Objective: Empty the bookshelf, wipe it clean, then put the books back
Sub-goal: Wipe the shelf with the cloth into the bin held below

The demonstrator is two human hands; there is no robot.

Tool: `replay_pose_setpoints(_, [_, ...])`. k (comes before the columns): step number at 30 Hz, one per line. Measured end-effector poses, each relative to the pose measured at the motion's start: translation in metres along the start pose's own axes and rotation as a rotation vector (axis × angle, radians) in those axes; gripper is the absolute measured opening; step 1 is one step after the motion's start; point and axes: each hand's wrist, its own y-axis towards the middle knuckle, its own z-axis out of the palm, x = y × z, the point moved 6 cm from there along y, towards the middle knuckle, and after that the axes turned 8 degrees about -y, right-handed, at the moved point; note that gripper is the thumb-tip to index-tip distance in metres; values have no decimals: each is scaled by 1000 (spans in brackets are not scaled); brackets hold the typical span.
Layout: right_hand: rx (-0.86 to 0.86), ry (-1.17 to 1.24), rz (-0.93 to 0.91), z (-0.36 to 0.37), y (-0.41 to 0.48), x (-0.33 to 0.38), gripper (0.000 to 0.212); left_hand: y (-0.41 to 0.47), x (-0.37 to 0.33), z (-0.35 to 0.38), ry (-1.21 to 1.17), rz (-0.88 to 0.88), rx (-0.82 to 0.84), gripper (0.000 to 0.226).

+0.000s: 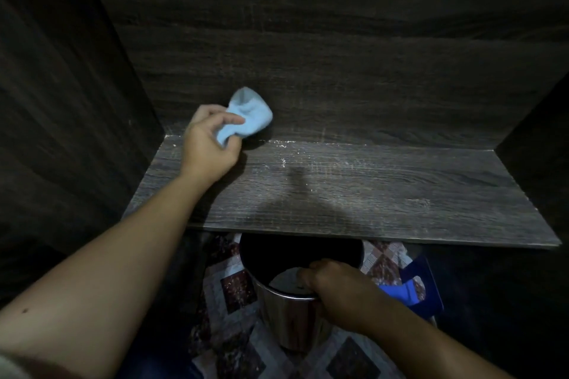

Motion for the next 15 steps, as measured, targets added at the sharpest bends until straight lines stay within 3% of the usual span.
replay_pose_setpoints(5, [9,46,26,0,-3,-3,41,-4,-1,4,512,314,81,15])
replay_pose_setpoints(10, [-1,81,43,-3,-9,-6,42,0,21,21,698,175,233,16])
replay_pose_setpoints(15, [-8,85,42,2,-12,-11,41,1,26,33,605,133,367,19])
